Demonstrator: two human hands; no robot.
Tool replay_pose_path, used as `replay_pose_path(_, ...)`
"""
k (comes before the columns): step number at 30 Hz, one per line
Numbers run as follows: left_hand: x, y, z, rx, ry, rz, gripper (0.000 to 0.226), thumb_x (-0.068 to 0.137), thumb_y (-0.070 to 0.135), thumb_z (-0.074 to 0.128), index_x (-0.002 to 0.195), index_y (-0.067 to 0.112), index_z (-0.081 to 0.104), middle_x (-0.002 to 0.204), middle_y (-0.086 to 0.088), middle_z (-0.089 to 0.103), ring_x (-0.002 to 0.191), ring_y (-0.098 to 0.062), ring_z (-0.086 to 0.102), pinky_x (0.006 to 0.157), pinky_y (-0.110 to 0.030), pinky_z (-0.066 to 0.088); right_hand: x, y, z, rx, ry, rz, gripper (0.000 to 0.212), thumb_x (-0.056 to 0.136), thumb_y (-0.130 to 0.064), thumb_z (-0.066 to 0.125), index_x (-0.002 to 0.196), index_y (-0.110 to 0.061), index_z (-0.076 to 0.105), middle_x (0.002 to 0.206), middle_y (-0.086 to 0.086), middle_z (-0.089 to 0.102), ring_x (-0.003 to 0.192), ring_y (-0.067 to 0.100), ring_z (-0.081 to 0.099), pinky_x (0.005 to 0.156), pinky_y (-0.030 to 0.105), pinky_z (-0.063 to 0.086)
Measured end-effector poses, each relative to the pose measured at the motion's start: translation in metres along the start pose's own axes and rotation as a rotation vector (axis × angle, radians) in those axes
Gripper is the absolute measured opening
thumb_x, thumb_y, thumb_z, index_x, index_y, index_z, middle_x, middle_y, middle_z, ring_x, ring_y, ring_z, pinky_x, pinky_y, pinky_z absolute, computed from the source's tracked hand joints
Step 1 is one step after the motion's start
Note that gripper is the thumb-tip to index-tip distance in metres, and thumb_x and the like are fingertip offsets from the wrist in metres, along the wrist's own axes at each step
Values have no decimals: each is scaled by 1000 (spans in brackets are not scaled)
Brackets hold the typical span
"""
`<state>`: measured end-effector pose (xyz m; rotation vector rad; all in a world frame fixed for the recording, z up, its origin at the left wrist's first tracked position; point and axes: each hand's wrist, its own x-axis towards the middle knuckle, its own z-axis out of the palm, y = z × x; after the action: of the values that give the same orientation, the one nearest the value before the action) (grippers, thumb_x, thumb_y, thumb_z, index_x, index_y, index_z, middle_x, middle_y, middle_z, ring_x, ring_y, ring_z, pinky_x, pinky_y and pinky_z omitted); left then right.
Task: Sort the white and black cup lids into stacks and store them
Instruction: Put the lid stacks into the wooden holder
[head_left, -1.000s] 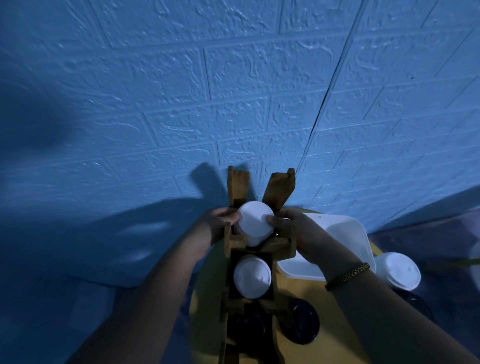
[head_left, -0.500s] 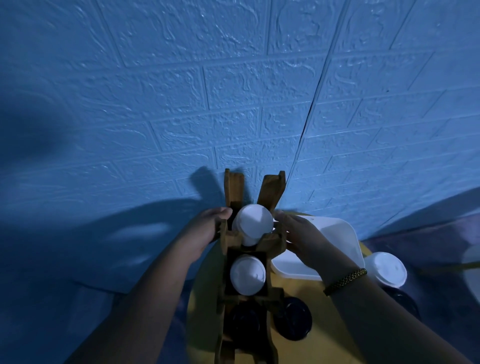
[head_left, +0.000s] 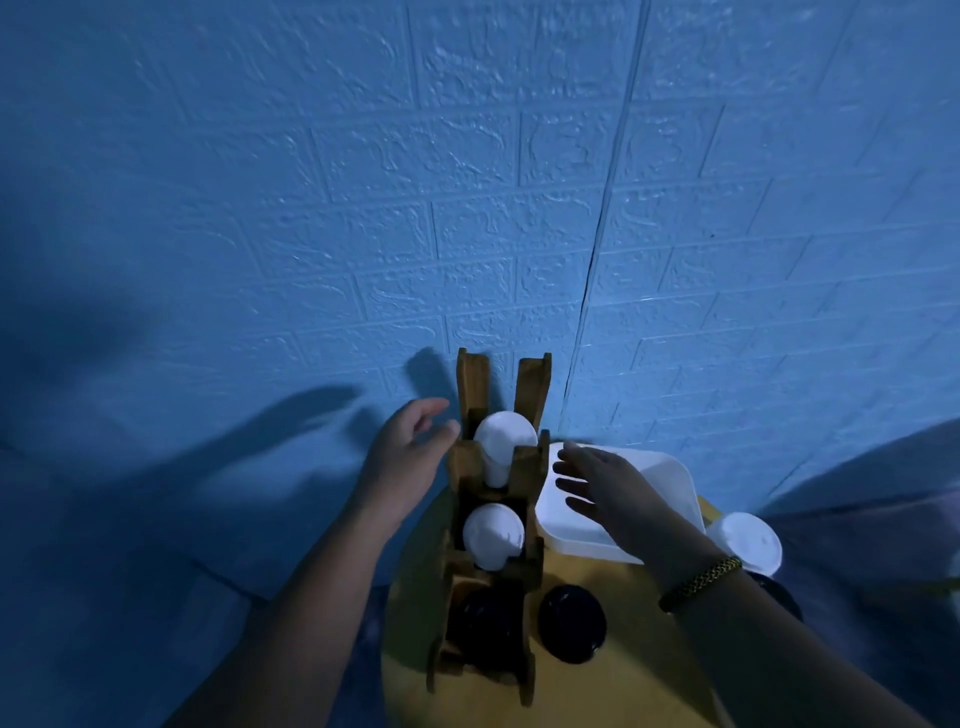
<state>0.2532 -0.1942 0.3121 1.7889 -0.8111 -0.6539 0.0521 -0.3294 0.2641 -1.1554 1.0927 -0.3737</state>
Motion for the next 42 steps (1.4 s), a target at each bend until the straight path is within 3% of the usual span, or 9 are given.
replay_pose_path(9,-66,30,77,164,-263,72,35,95,39,66,129,38,60,123,21,60,112,7,54,88,-22,47,-66,-1,-53,-209,55,-196,17,100,-38,55,106,-26,65,115,0,68,106,14,65,94,37,54)
replay_pose_path(13,-84,30,148,211,-437,90,38,96,42,64,133,37,56,133,20,55,117,3,53,87,-26,52,-96,14,-101,-357,187,-256,26,101,-32,55,103,-10,69,101,9,70,93,20,66,89,44,53)
replay_pose_path(17,-103,30,211,253,-598,65,41,97,40,63,137,36,54,135,19,54,119,-2,54,95,-28,49,-125,39,-150,-382,314,-246,15,98,-28,60,97,-18,72,85,-4,69,76,7,59,74,30,47)
replay_pose_path(21,-127,23,257,251,-732,16,25,96,33,64,121,34,58,119,18,59,110,-3,56,86,-23,45,-150,71,-190,-370,448,-246,20,97,-26,61,96,-8,68,81,5,67,71,7,57,69,32,45)
replay_pose_path(24,-142,4,278,248,-794,-65,39,93,45,68,127,32,53,122,15,58,113,-6,55,81,-22,44,-165,103,-212,-281,571,-213,18,95,-34,64,105,-19,67,96,-12,68,83,-6,60,73,23,46)
replay_pose_path(26,-149,-9,289,202,-843,-191,54,89,57,68,133,33,49,129,12,56,114,-6,55,90,-30,49,-167,131,-222,-221,602,-133,42,93,-45,64,125,-18,61,119,-6,64,106,5,60,89,31,51)
replay_pose_path(29,-152,-29,305,160,-847,-345,82,76,80,58,142,33,44,135,10,54,119,-10,53,104,-41,46,-162,170,-225,-126,545,35,69,88,-62,61,142,-22,48,142,3,52,125,18,53,96,37,48)
replay_pose_path(34,-153,-47,322,86,-842,-568,73,93,74,41,155,37,26,146,8,39,131,-19,39,115,-51,33,-147,211,-216,73,373,214,101,69,-88,56,150,-31,35,156,0,37,135,24,43,109,49,42)
replay_pose_path(42,-147,-70,338,17,-843,-749,84,91,77,36,160,31,22,167,-4,23,153,-29,21,121,-60,21,-136,223,-215,235,101,219,59,72,-87,50,125,-65,39,139,-19,39,131,15,36,109,57,35)
